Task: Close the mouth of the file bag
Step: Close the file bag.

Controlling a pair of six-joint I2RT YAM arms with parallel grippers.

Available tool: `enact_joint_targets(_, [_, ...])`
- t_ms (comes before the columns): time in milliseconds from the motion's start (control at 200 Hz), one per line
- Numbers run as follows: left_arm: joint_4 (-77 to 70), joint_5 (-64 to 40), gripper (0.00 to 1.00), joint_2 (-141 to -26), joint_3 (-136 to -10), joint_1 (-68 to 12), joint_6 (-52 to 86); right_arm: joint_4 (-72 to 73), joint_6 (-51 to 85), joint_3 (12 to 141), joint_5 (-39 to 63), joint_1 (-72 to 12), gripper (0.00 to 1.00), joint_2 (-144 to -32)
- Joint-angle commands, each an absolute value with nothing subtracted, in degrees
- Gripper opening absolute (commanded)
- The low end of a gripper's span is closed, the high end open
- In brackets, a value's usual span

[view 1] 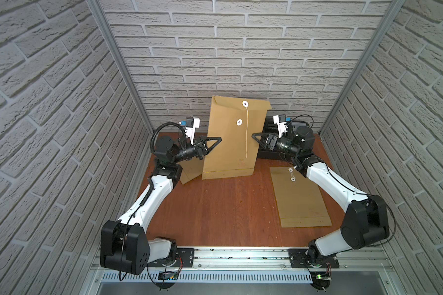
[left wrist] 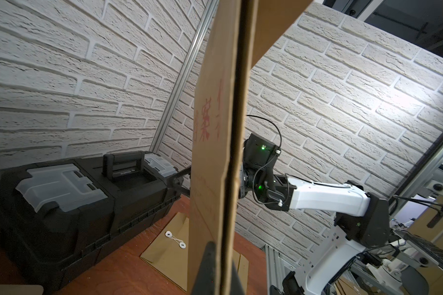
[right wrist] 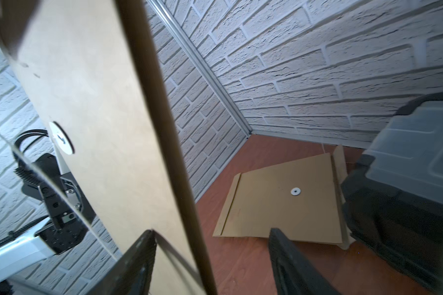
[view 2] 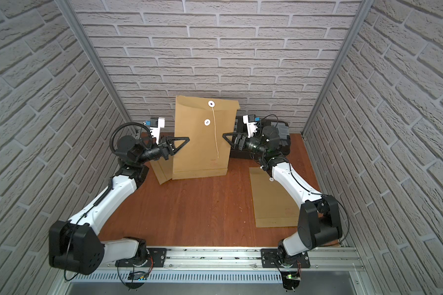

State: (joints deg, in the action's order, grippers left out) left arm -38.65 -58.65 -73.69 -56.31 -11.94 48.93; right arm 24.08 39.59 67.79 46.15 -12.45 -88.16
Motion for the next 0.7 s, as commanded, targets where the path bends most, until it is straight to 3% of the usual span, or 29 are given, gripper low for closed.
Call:
enact_joint_targets(0, [-44.9, -60.3, 0.00, -74.3, -55.3, -12.0, 50.3, 40.2, 48.9, 68.9, 55.2, -12.0, 0.54, -89.1])
enact_joint_targets(145, [-40.9, -59.4, 0.00, -75.1, -55.4, -10.8, 47.6, 55.7, 59.9, 66.5, 58.3, -11.4, 0.19, -91.7])
enact_joint_targets(220, [-37.3, -59.1, 0.15, -75.3, -56.1, -9.8, 45.6, 59.8, 63.3, 65.8, 59.5, -11.3, 0.04, -93.1])
enact_joint_targets(295, [-32.6, -59.5, 0.32, -75.0, -57.5, -8.8, 43.0, 63.2, 65.5, 64.4, 60.1, -11.3, 0.03, -93.7])
enact_joint_targets(415, [-23.8, -61.0, 0.42, -74.8, -61.0, -7.2, 37.6, 63.8, 65.5, 62.6, 61.4, -11.3, 0.03, -93.5])
enact_joint_targets(575, [-21.3, -62.9, 0.42, -78.2, -64.8, -6.8, 36.2, 63.0, 64.7, 60.9, 62.1, -11.3, 0.03, -94.0])
enact_joint_targets(695, [-29.9, -64.0, 0.33, -81.7, -63.7, -7.4, 42.1, 66.1, 67.9, 60.9, 61.0, -11.4, 0.03, -96.1])
